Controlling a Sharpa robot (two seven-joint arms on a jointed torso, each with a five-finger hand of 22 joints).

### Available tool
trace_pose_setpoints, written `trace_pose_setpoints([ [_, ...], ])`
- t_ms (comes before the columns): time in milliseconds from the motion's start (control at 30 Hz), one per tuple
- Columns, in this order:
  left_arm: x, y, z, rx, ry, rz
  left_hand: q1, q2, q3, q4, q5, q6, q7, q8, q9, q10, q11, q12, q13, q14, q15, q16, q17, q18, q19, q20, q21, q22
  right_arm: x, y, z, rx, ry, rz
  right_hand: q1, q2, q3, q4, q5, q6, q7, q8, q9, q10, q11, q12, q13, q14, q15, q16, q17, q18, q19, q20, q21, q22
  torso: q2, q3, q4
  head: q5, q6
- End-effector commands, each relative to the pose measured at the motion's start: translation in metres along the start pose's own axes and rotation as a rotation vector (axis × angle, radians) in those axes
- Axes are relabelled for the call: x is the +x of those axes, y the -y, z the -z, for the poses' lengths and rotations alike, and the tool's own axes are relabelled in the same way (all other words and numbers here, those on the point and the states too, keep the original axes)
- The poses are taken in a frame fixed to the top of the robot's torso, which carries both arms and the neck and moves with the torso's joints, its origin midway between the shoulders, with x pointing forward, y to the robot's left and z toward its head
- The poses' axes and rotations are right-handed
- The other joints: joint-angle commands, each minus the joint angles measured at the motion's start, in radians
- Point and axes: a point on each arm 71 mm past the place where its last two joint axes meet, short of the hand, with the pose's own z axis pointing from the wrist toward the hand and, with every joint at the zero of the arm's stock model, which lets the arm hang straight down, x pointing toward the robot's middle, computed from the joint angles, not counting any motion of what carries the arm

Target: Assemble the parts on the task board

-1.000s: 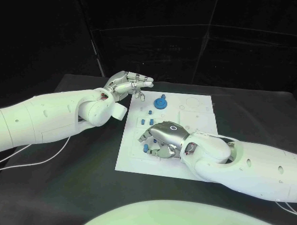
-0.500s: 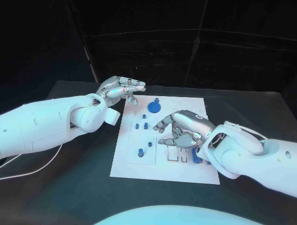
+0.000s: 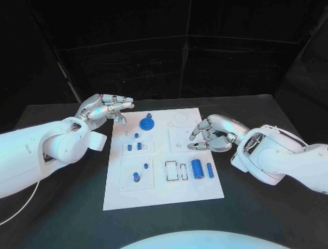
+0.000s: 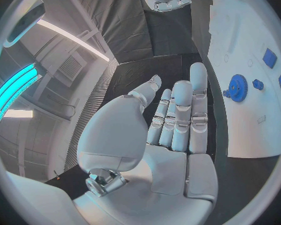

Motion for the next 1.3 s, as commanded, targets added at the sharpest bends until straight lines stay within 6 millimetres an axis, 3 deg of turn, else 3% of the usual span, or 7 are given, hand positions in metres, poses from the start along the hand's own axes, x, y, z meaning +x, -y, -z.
trace_pose_setpoints([
  [33,0.002,0.002,0.001,0.012,-0.023,0.014,-0.002,0.007,-0.01,-0.001,-0.003,-0.007,-0.002,0.001,0.0,-0.007,-0.003,0.007,0.001,-0.004,0.0,0.002,-0.002,0.02,0.003,0.005,-0.004,-0.002,-0.002,0.011,0.008,0.096,0.017,0.064,-0.015,0.001,-0.026,0.016,0.049,-0.011,0.0,0.013,0.007,0.01,-0.002,0.022,0.037,0.077,-0.002,0.015,0.101,-0.023,0.016,-0.002,0.012,0.02,0.0,0.001,-0.0034,-0.02,0.0],
  [233,0.001,0.002,0.001,0.013,-0.024,0.015,-0.002,0.007,-0.01,-0.001,-0.003,-0.007,-0.002,0.001,0.0,-0.007,-0.003,0.007,0.001,-0.004,0.0,0.002,-0.002,0.02,0.003,0.005,-0.004,-0.002,0.003,0.02,0.02,0.131,0.02,0.202,-0.03,-0.005,-0.066,0.054,0.111,-0.02,-0.002,0.031,0.017,0.004,-0.003,0.027,0.049,0.078,-0.003,0.022,0.116,-0.024,0.02,-0.002,0.015,0.027,-0.005,0.0008,-0.0116,-0.029,-0.001],
  [500,0.004,0.002,0.002,0.013,-0.029,0.017,-0.002,0.007,-0.01,-0.001,-0.003,-0.007,-0.002,0.001,0.0,-0.007,-0.003,0.007,0.001,-0.004,0.0,0.002,-0.002,0.02,0.003,0.005,-0.004,-0.002,0.02,0.025,0.027,0.176,-0.012,0.27,-0.038,-0.016,-0.104,0.098,0.115,-0.034,-0.001,0.044,0.024,-0.02,-0.001,0.008,0.028,0.074,-0.001,0.016,0.106,-0.021,0.008,0.0,-0.002,0.003,-0.009,-0.0009,-0.016,-0.03,-0.007],
  [567,0.003,0.002,0.002,0.013,-0.028,0.017,-0.002,0.007,-0.011,0.0,-0.003,-0.007,-0.002,0.001,0.0,-0.007,-0.003,0.007,0.001,-0.004,0.0,0.002,-0.001,0.02,0.003,0.005,-0.004,-0.002,0.024,0.025,0.027,0.184,-0.019,0.277,-0.052,-0.018,-0.122,0.109,0.09,-0.04,0.0,0.049,0.027,-0.023,0.0,0.005,0.027,0.075,0.0,0.017,0.109,-0.021,0.008,0.001,-0.004,0.002,-0.01,-0.0007,-0.0176,-0.029,-0.007],
  [667,0.003,0.002,0.003,0.013,-0.027,0.017,-0.002,0.007,-0.011,0.0,-0.003,-0.007,-0.002,0.001,0.0,-0.007,-0.003,0.007,0.001,-0.004,0.0,0.002,-0.001,0.02,0.003,0.005,-0.004,-0.002,0.027,0.025,0.027,0.189,-0.027,0.279,-0.092,-0.022,-0.154,0.112,-0.022,-0.049,0.001,0.058,0.031,-0.025,0.002,0.005,0.03,0.074,0.002,0.016,0.108,-0.02,0.007,0.002,-0.009,-0.002,-0.009,-0.0018,-0.0165,-0.031,-0.007],
  [733,0.003,0.003,0.003,0.013,-0.026,0.017,-0.002,0.007,-0.011,0.0,-0.003,-0.007,-0.002,0.001,0.0,-0.007,-0.003,0.007,0.001,-0.004,0.0,0.002,-0.001,0.02,0.003,0.005,-0.004,-0.002,0.029,0.024,0.027,0.192,-0.033,0.281,-0.119,-0.028,-0.167,0.114,-0.059,-0.052,0.001,0.065,0.034,-0.024,0.003,0.006,0.035,0.074,0.002,0.016,0.108,-0.021,0.009,0.002,-0.008,0.0,-0.009,-0.0014,-0.0159,-0.03,-0.006],
  [1300,0.001,0.002,0.003,0.011,-0.023,0.015,-0.003,0.008,-0.012,0.0,-0.003,-0.007,-0.002,0.001,0.0,-0.007,-0.003,0.008,0.001,-0.004,0.0,0.002,-0.001,0.02,0.003,0.005,-0.005,-0.002,0.055,0.02,0.022,0.185,-0.109,0.269,-0.148,-0.031,-0.173,0.114,-0.075,-0.051,0.0,0.078,0.039,-0.012,0.001,0.016,0.058,0.077,0.001,0.021,0.119,-0.022,0.014,0.002,-0.003,0.011,-0.009,-0.0008,-0.014,-0.026,0.0],
])
